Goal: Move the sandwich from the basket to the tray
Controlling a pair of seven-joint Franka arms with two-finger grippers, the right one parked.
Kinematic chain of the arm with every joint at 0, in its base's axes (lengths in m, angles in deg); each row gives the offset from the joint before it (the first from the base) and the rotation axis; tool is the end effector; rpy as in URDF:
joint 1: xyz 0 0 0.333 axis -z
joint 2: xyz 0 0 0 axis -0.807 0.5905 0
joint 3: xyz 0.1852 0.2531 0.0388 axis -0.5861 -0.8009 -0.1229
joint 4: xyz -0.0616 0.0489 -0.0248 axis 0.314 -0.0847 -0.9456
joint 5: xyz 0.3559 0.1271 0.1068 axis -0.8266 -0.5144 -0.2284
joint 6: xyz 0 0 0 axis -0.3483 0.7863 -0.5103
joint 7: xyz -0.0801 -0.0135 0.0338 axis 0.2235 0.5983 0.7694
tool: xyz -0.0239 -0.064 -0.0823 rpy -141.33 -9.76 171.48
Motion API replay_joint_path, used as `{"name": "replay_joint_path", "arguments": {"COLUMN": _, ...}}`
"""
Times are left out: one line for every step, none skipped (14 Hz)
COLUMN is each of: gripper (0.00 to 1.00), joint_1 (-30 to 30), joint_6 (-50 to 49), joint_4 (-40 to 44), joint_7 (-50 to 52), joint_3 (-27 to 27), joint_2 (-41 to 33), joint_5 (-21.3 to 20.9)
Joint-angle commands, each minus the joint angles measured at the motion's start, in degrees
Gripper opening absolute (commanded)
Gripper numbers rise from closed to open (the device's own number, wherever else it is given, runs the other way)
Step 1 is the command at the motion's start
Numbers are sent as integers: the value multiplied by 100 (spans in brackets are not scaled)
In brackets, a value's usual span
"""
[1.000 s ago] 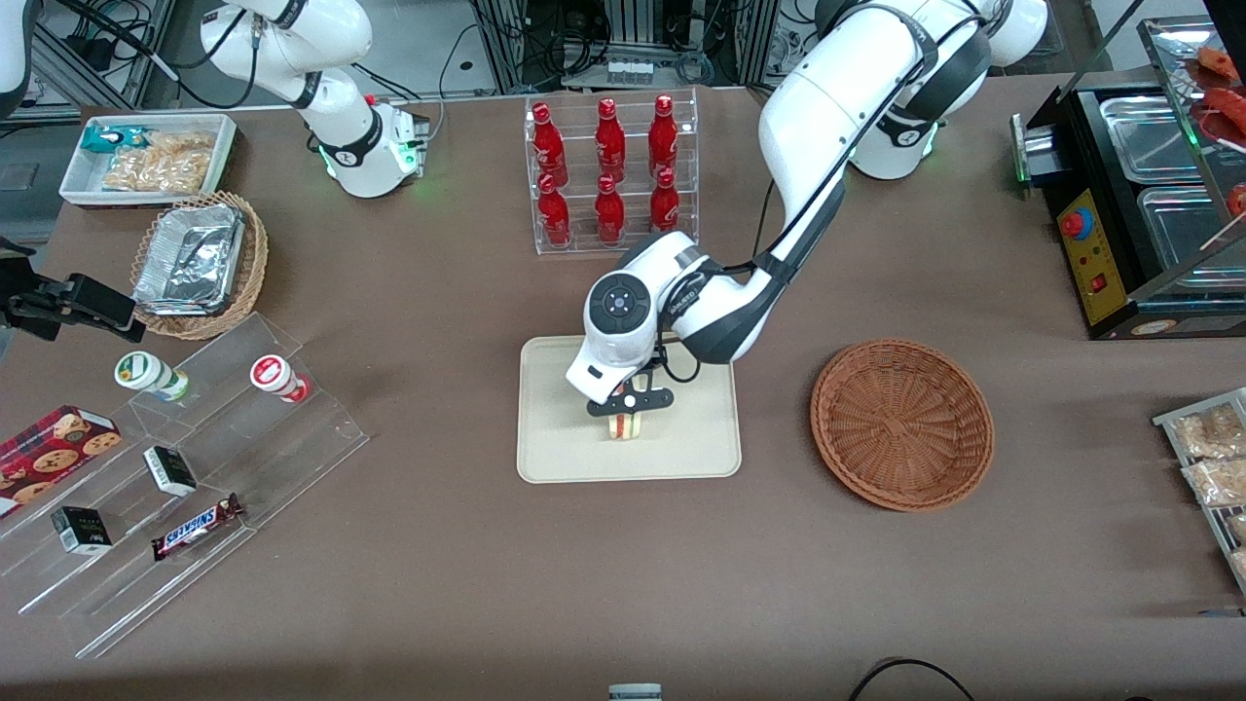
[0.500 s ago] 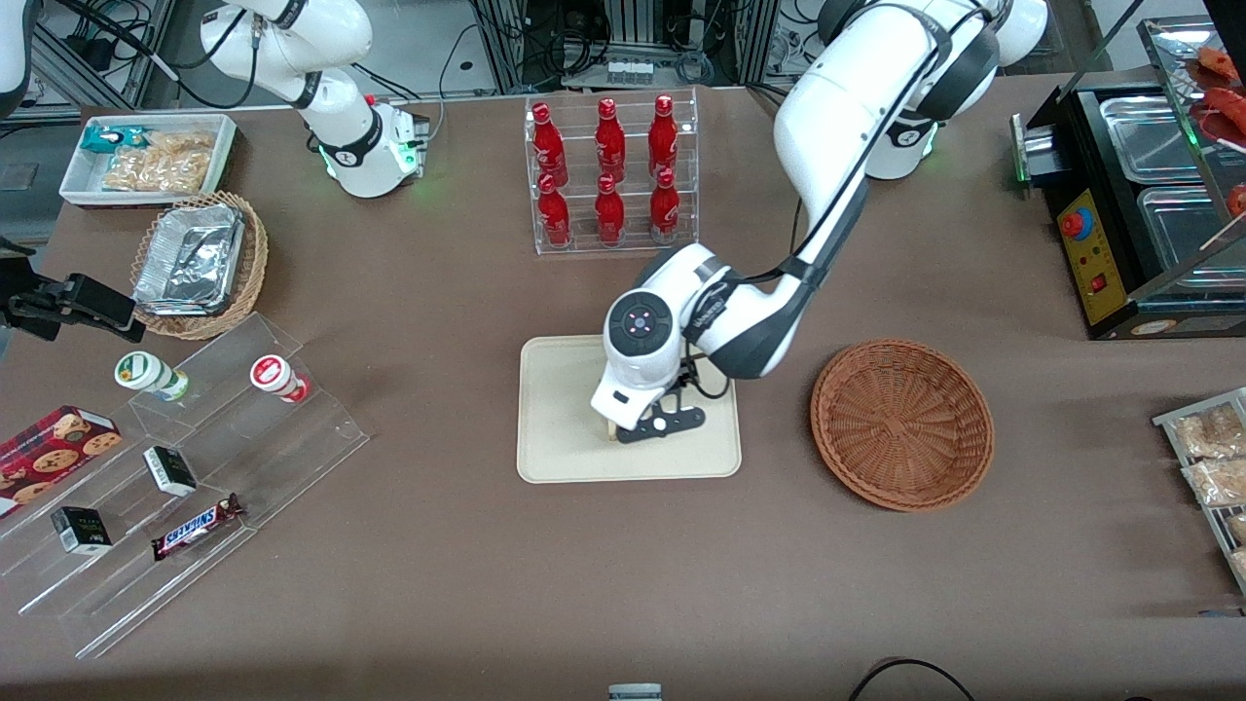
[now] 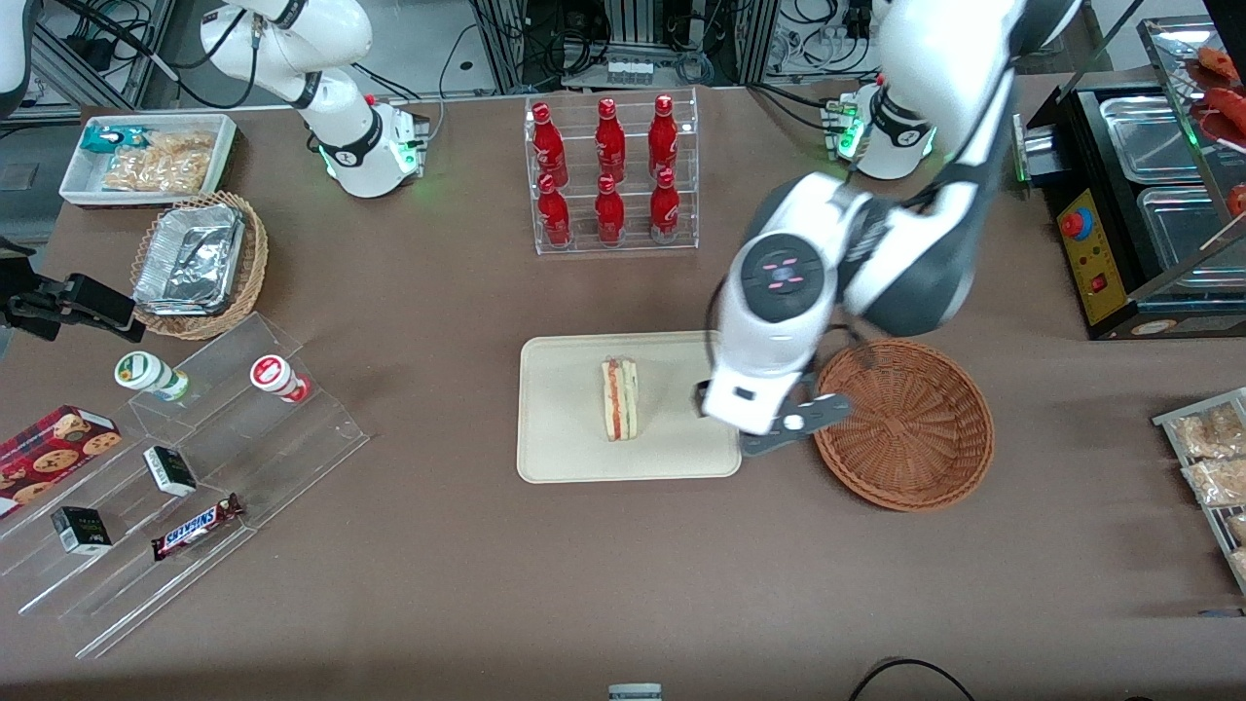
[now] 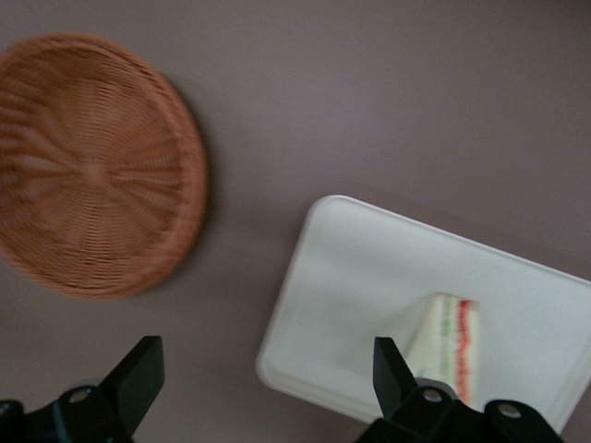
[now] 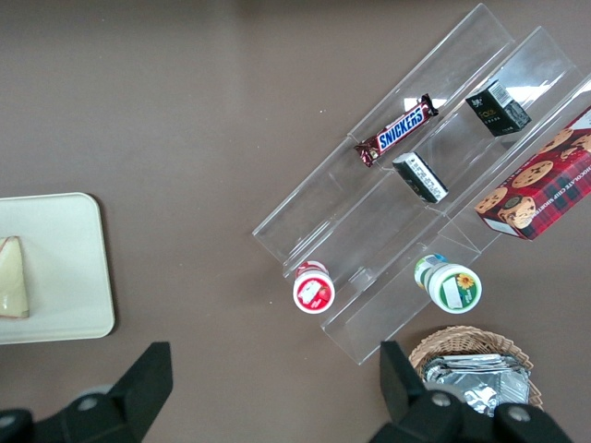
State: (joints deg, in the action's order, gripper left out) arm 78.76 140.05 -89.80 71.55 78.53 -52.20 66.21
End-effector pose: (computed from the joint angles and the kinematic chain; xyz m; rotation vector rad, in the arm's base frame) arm 0.6138 -0.3369 0.4756 -2.9950 -0.5014 0.0741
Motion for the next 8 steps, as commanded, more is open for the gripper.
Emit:
{"name": "replay_joint_path", "arguments": {"gripper": 100, "joint_1": -752, "joint_6": -653, "joint_4": -616, "joint_7": -1388, "joint_3": 48, "joint_2": -882, "joint_5": 5}}
{"name": "replay_joint_path", "arguments": {"gripper": 100, "joint_1": -1086, "joint_6": -865, "joint_4": -722, "joint_7": -1942, "joint_3": 48, "joint_2": -1103, "joint_5": 101}}
{"name": "replay_joint_path", "arguments": {"gripper": 100, "joint_1": -1403, "joint_6": -1136, "joint_4": -758, "joint_7": -2478, "joint_3": 48, "joint_2": -1262, "joint_5": 197}}
{"name": "replay_joint_path", "arguments": {"gripper": 100, "joint_1": -1684, "joint_6": -1452, "joint_4": -767, "joint_7": -3006, "joint_3": 48, "joint_2": -1376, "joint_5": 216}}
{"name": "replay_joint_path", "arguments": {"gripper": 100, "joint_1": -1931, "joint_6": -1664, "joint_4": -775, "joint_7": -3437, "joint_3": 48, "joint_2": -1517, "joint_5": 216}}
{"name": "replay_joint_path", "arguments": {"gripper": 100, "joint_1": -2142, "joint_6": -1867, "joint_4": -784, "joint_7": -3824, "joint_3": 48, "joint_2": -1648, "joint_5": 216}}
{"name": "replay_joint_path", "arguments": {"gripper": 100, "joint_1": -2240, "joint_6": -2077, "joint_4": -784, "joint_7": -4098, "joint_3": 40, "joint_2": -1763, "joint_5": 216}}
{"name": "replay_joint_path", "arguments": {"gripper": 100, "joint_1": -2284, "joint_6": -2314, "joint_4": -793, "joint_7": -4144, "joint_3": 40, "joint_2": -1912, "joint_5": 207}}
